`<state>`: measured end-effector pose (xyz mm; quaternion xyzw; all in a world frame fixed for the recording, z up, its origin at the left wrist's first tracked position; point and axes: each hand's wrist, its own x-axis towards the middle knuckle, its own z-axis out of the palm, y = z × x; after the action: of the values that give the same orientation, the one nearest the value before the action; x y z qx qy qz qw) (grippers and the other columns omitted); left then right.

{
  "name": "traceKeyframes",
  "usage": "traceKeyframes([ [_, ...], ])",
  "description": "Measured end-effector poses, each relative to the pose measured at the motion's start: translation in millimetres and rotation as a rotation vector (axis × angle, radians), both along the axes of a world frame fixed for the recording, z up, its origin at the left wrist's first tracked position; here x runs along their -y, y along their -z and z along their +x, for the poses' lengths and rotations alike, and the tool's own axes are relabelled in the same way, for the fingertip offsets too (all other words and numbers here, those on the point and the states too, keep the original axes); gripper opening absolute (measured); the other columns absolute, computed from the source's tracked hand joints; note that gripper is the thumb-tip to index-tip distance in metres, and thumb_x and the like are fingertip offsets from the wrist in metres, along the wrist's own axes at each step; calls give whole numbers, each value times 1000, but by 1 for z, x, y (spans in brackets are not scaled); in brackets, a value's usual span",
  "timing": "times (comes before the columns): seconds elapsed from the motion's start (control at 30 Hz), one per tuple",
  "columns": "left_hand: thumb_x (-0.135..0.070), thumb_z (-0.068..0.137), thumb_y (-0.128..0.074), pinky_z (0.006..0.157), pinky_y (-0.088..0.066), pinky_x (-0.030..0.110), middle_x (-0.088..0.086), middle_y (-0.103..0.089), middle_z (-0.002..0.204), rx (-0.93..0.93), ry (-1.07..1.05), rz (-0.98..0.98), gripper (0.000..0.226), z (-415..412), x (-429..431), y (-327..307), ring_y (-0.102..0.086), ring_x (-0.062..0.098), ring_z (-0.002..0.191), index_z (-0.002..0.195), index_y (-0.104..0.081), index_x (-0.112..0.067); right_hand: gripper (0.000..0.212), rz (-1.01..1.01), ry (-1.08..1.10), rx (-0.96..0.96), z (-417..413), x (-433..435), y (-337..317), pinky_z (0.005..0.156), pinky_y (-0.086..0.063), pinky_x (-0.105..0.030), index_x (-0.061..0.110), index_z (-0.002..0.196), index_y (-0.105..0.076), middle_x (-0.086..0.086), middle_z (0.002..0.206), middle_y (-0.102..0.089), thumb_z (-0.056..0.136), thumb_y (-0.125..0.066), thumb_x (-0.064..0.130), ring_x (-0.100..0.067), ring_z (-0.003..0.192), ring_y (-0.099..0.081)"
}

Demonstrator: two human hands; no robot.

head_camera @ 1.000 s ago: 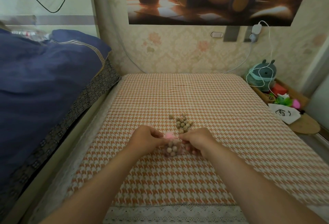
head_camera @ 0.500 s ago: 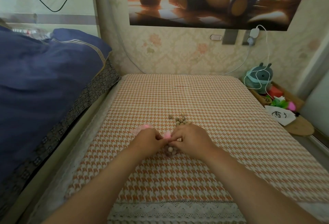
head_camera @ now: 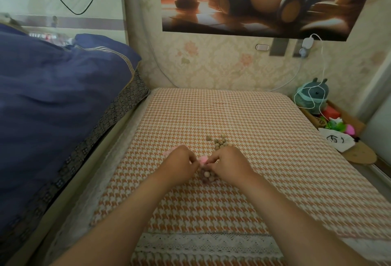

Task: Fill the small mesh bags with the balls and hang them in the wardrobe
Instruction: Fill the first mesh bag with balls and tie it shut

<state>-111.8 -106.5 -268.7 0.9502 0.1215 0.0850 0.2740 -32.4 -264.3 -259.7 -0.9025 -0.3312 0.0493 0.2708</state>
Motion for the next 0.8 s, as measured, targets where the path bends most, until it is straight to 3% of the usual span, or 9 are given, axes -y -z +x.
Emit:
traceKeyframes([
  [0.07,-23,90,-64,68,-39,17,-7,-53,89,92,8,-36,27,-2,2,1,-51,3,74,64,-57,-29,11,50,20,-52,-3,1,3,57,-43,-11,28,89,-84,10,86,-78,90,-75,36,5,64,-60],
  [0.17,-22,88,-69,72,-45,14,-8,-60,96,182,13,-135,17,-2,10,6,-57,2,82,72,-71,-22,15,138,42,-130,-3,4,7,49,-40,-4,23,88,-84,7,85,-78,92,-74,33,9,58,-58],
  [0.27,-22,87,-70,76,-54,23,-9,-67,94,212,10,-235,14,1,17,11,-62,4,85,75,-76,-18,11,168,68,-165,2,6,9,60,-48,-10,23,92,-84,9,90,-78,92,-74,28,5,69,-62],
  [0.4,-22,89,-69,69,-54,14,-9,-74,80,170,-87,-512,18,7,24,9,-67,-4,75,72,-76,-23,6,214,64,-294,12,8,11,72,-61,-29,26,88,-84,9,78,-77,87,-79,29,-9,75,-71],
  [0.5,-24,89,-69,63,-52,17,6,-76,81,142,-166,-662,20,13,24,8,-65,3,69,78,-78,-10,6,238,31,-338,17,12,10,64,-60,-22,26,86,-84,7,74,-76,88,-79,23,-11,69,-72],
  [0.57,-28,89,-68,62,-48,16,6,-76,85,110,-184,-742,21,16,24,7,-65,4,70,86,-79,-11,9,231,19,-335,21,15,9,61,-58,-18,23,92,-83,8,80,-76,92,-74,20,-11,70,-71],
  [0.7,-13,88,-70,69,-47,6,-8,-72,94,137,-192,-654,9,24,29,13,-64,-3,86,93,-77,-13,16,144,-32,-161,28,22,7,79,-50,-19,23,106,-81,6,107,-76,96,-69,26,-6,91,-65],
  [0.8,-15,84,-74,75,-51,12,-10,-72,89,172,-204,-528,8,31,33,18,-67,2,87,90,-77,-18,18,93,-106,-30,30,25,3,76,-42,-11,25,109,-80,7,109,-75,95,-70,26,-1,90,-60],
])
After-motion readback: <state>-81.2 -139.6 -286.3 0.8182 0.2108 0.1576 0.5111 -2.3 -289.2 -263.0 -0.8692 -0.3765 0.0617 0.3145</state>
